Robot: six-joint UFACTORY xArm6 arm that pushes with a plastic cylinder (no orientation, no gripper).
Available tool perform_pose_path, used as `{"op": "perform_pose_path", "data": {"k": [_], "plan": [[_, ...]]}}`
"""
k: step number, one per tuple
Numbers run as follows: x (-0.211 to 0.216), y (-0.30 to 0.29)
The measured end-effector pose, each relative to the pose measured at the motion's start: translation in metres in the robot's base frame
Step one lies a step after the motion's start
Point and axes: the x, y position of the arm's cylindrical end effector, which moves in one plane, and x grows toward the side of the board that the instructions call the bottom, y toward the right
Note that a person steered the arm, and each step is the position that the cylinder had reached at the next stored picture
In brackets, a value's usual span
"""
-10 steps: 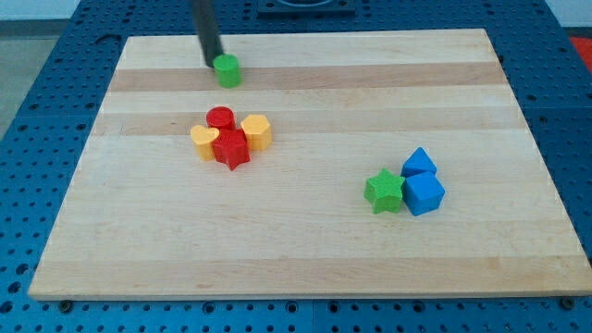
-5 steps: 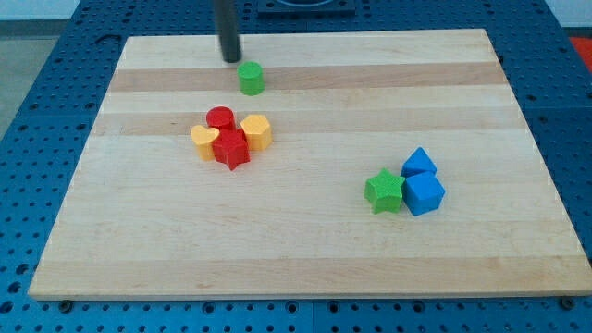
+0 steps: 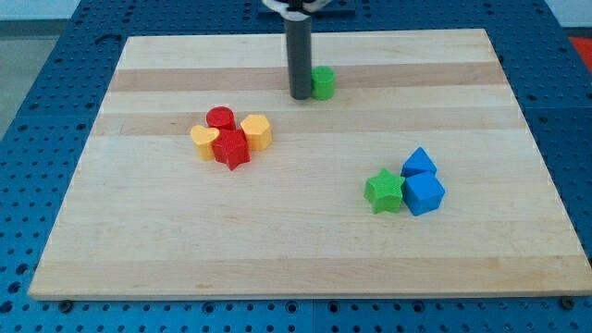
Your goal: Move the green circle above the green star
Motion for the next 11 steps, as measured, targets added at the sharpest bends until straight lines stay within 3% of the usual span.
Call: {"op": "perform_pose_path", "data": {"k": [2, 4, 5, 7, 9, 11], "plan": [[-0.020, -0.035], [-0.037, 0.014], [-0.024, 0.048], [0.018, 0.054], [-0.025, 0.072], [0.013, 0.085]]}}
